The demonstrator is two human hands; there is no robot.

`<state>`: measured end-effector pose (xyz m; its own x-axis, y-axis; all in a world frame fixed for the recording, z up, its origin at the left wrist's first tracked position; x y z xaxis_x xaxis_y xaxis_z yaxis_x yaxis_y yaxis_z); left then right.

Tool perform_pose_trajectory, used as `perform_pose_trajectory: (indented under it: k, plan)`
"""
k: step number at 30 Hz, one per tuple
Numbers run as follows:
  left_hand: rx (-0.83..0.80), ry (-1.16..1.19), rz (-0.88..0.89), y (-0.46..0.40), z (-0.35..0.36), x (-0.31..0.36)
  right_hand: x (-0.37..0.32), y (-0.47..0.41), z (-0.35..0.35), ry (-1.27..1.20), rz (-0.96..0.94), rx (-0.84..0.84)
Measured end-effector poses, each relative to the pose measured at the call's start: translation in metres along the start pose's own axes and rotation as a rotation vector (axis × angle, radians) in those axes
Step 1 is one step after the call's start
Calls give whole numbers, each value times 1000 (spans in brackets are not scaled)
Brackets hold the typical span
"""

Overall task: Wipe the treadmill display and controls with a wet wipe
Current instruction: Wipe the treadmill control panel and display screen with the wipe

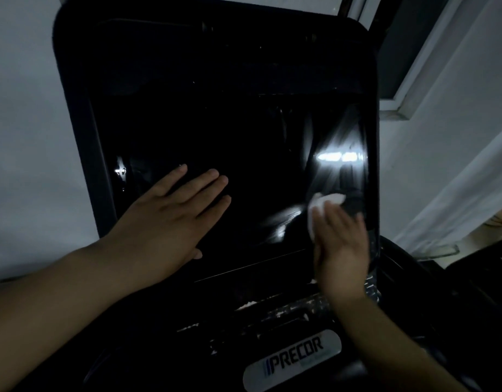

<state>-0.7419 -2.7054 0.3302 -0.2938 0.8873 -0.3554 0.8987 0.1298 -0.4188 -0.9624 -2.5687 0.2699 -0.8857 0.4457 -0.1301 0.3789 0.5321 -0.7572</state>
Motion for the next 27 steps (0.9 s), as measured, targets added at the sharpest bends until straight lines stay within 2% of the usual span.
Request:
perform_pose_trajectory:
  k: [3,5,10,13,16,19,22,24,27]
  plan:
    - [-9,-4,-1,0,0,1,43,-22,1,32,139,30]
    - [-4,-8,-2,-5,-1,3,33,-27,-1,20,149,67]
    - [-1,-24,-21,-41,-3,9,-86,-4,-1,-163,-123,94]
    - [-47,-12,-41,-56,6,10,-116,7,-6,-264,-236,128]
    - [-87,-44,-48,-60,11,9,-75,-7,-3,-142,-255,108]
    - [-150,-66,-52,-60,14,10,0,-36,2,-8,-68,42]
    - [-153,-61,-71,-60,13,10,43,-58,-2,15,83,62]
    - [-147,-53,-80,-60,13,9,36,-65,-5,-6,124,113]
    - [-117,-33,-72,-59,12,10,-28,-61,-5,-67,-3,166]
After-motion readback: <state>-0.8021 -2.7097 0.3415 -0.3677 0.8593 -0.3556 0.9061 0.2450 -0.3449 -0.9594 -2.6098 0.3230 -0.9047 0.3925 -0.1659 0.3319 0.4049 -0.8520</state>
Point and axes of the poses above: each hand's wrist, its own y-axis away from the middle knuckle, its own z-axis out of the palm, x = y × z, the point moved 9 cm from there along -y, towards the middle knuckle, and after that the axes turned 10 degrees about x, right-handed, at the moved point
